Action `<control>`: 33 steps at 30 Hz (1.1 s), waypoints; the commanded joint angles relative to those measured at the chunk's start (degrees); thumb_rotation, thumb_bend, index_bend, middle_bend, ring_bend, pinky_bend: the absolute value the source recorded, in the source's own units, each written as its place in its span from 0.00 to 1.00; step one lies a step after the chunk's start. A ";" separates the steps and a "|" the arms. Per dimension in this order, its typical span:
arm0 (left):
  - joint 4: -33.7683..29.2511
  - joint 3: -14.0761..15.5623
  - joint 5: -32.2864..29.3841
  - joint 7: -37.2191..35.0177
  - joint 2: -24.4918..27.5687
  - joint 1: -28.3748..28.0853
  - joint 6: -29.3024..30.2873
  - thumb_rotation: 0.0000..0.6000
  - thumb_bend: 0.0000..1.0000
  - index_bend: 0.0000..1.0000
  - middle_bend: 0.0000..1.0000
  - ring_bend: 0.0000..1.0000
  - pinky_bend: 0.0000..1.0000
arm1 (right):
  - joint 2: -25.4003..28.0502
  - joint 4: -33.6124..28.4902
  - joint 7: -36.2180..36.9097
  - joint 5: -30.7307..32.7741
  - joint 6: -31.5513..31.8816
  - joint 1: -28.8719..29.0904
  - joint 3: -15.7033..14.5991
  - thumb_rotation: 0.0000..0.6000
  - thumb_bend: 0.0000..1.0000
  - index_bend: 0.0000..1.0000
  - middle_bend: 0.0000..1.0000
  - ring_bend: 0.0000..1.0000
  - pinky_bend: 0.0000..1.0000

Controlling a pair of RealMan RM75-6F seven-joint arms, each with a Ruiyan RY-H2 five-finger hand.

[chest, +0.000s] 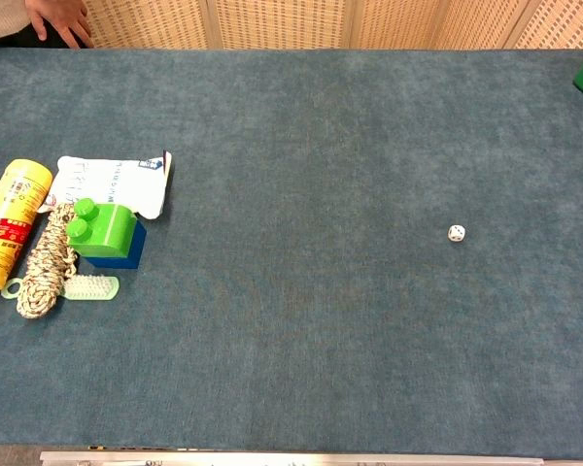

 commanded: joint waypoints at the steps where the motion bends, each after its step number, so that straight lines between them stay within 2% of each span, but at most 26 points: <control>1: -0.23 0.03 -0.15 0.18 0.02 -0.01 -0.06 1.00 0.06 0.32 0.14 0.10 0.31 | 0.36 -0.53 0.02 0.29 -0.48 0.04 -0.07 1.00 0.16 0.26 0.18 0.26 0.76; 7: -0.15 -0.07 -0.61 0.07 0.10 0.04 -0.11 1.00 0.06 0.33 0.15 0.11 0.32 | 0.46 -0.41 0.32 0.83 -1.87 0.61 -0.02 1.00 0.11 0.27 0.24 0.27 0.60; 11: -0.24 -0.03 -0.96 -0.08 0.19 -0.07 -0.60 1.00 0.06 0.33 0.15 0.11 0.32 | 0.71 -0.44 0.66 0.01 -2.13 0.80 -0.52 1.00 0.12 0.29 0.29 0.27 0.58; 13: -0.30 0.09 -0.74 -0.20 0.36 -0.05 -0.58 1.00 0.06 0.33 0.16 0.11 0.32 | 0.81 -0.56 -0.01 -0.04 -2.58 0.90 -0.73 1.00 0.16 0.30 0.32 0.29 0.59; 15: -0.79 0.35 -0.46 -0.22 0.80 0.12 -0.43 1.00 0.06 0.33 0.16 0.11 0.32 | 0.78 -0.93 -0.91 -0.03 -3.29 1.09 -0.99 1.00 0.24 0.31 0.38 0.36 0.62; 17: -1.31 0.68 0.26 -0.52 1.26 0.28 -0.11 1.00 0.06 0.33 0.16 0.11 0.32 | 0.82 -1.40 -1.88 0.29 -4.34 1.31 -1.25 1.00 0.34 0.32 0.44 0.46 0.70; 21: -1.86 1.18 1.48 -0.88 1.87 0.50 0.41 1.00 0.06 0.33 0.16 0.11 0.33 | 2.19 -3.54 -4.07 1.91 -7.94 2.16 -1.70 1.00 0.56 0.37 0.61 0.67 0.84; 25: -2.11 1.35 2.08 -0.56 1.89 0.80 1.16 1.00 0.06 0.33 0.17 0.11 0.33 | 3.46 -5.81 -8.17 4.12 -11.98 3.41 -1.81 1.00 0.68 0.39 0.70 0.77 0.93; 28: -2.37 1.44 2.31 -1.07 2.20 0.95 1.39 1.00 0.06 0.34 0.17 0.11 0.33 | 4.77 -8.12 -11.37 6.73 -17.13 5.18 -2.05 1.00 0.83 0.39 0.78 0.84 0.99; 30: -2.56 1.47 2.44 -1.38 2.38 1.04 1.54 1.00 0.06 0.34 0.17 0.11 0.33 | 5.35 -9.28 -13.34 8.37 -20.04 6.32 -2.09 1.00 0.93 0.39 0.83 0.89 1.00; 33: -2.79 1.60 2.72 -1.74 2.68 1.14 1.66 1.00 0.06 0.34 0.17 0.11 0.33 | 5.85 -10.92 -17.26 11.39 -24.55 8.21 -2.13 1.00 1.00 0.39 0.90 0.96 1.00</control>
